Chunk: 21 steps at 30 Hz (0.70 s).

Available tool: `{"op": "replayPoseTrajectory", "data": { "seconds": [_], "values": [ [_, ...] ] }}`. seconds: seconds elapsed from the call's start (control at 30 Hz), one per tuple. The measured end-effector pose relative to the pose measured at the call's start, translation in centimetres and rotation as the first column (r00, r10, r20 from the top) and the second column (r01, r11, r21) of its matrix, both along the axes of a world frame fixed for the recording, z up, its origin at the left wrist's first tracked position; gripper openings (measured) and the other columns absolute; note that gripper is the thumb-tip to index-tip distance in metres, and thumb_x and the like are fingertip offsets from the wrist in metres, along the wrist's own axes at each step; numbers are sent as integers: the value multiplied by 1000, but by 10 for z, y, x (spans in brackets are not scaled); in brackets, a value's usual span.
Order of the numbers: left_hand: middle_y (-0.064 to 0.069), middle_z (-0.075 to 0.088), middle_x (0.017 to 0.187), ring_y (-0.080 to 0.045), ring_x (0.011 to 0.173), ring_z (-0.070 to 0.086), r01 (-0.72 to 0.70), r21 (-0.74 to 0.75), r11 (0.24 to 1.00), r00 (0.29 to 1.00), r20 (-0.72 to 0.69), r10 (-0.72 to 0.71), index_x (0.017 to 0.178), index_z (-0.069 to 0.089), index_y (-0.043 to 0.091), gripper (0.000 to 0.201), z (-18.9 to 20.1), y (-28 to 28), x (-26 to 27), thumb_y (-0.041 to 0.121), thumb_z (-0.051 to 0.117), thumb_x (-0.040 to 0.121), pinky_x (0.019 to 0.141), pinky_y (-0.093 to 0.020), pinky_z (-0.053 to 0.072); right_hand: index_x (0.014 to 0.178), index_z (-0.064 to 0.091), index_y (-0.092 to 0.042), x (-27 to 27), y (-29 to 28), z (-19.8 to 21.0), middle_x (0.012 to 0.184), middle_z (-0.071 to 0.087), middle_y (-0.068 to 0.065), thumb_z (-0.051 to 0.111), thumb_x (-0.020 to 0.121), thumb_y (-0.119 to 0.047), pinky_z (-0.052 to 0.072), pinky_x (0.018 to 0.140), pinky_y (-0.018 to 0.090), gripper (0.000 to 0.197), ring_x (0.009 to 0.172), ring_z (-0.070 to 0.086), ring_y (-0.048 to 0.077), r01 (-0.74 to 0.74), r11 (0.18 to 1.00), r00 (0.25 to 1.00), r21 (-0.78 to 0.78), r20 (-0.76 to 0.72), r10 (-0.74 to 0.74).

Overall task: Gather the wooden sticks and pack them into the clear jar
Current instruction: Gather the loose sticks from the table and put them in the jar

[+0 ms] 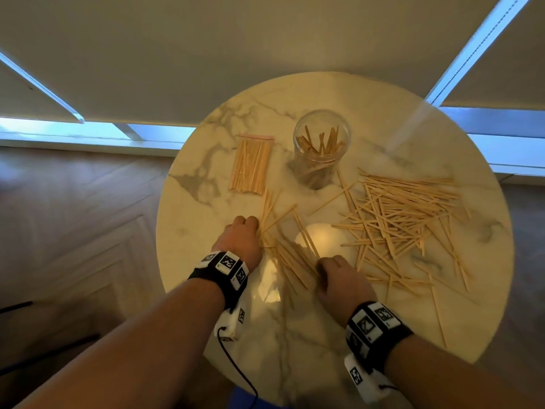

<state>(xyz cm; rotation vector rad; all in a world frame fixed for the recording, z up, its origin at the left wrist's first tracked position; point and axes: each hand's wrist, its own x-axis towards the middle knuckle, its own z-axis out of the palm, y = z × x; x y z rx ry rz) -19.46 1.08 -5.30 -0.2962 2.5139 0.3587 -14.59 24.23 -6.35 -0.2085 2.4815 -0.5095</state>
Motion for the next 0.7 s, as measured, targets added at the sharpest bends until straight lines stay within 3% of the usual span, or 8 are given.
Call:
{"op": "replayPoseTrajectory", "data": {
  "seconds": [0.1,0.17,0.3,0.4,0.47,0.53,0.6,0.7],
  "values": [
    [-7,55,119,-30,106,59,-18,62,998,1000,6,17,121,55,17,31,-4,10,14,20,55,90,87,-42,52,123,56,-22,-11,2,2,112,59,0,54,97,-32,52,84,32,27,95,60,20,59,998,998,8,-21,-59],
    [-7,57,118,-29,104,60,-50,111,993,999,5,50,120,58,17,28,-5,19,21,22,57,92,85,-36,50,123,57,-22,-15,-1,2,113,61,0,54,98,-34,52,87,33,28,97,60,20,40,999,999,10,-12,-40],
    [-5,64,117,-24,106,63,-181,260,948,982,0,187,125,62,15,36,-6,30,29,28,66,92,89,-34,52,130,53,-26,-18,-5,4,120,53,-4,63,88,-55,52,92,36,52,108,55,18,31,999,999,12,-18,-31],
    [4,69,108,-17,99,66,-379,403,833,918,55,392,129,62,17,46,-9,31,37,30,74,87,87,-31,55,134,42,-29,-17,-8,3,126,46,-3,77,67,-67,53,93,40,84,113,50,20,82,996,996,39,-29,-81],
    [8,70,104,-16,95,70,-482,498,721,864,135,485,132,62,17,51,-9,32,43,27,76,84,90,-34,59,141,38,-25,-14,-17,1,133,44,0,84,68,-56,52,96,39,91,117,51,23,39,996,999,81,1,-40],
    [10,71,104,-16,95,72,-488,547,680,860,167,483,140,59,19,58,-10,32,45,25,75,84,92,-39,60,142,40,-22,-15,-25,-1,135,45,3,79,79,-40,52,96,37,77,117,54,24,20,997,1000,71,-4,-19],
    [12,72,106,-15,97,72,-458,554,695,878,158,453,143,56,21,61,-10,28,44,24,74,85,94,-39,59,139,47,-22,-20,-28,-2,135,48,3,70,88,-29,51,95,36,56,115,56,24,23,999,999,47,-34,-21],
    [12,73,110,-9,100,70,-445,560,699,886,161,435,141,60,22,55,-10,22,41,21,72,87,95,-30,56,132,54,-25,-30,-26,0,127,52,-1,66,91,-36,51,93,36,44,113,56,22,46,998,996,48,-72,-42]
  ]
}}
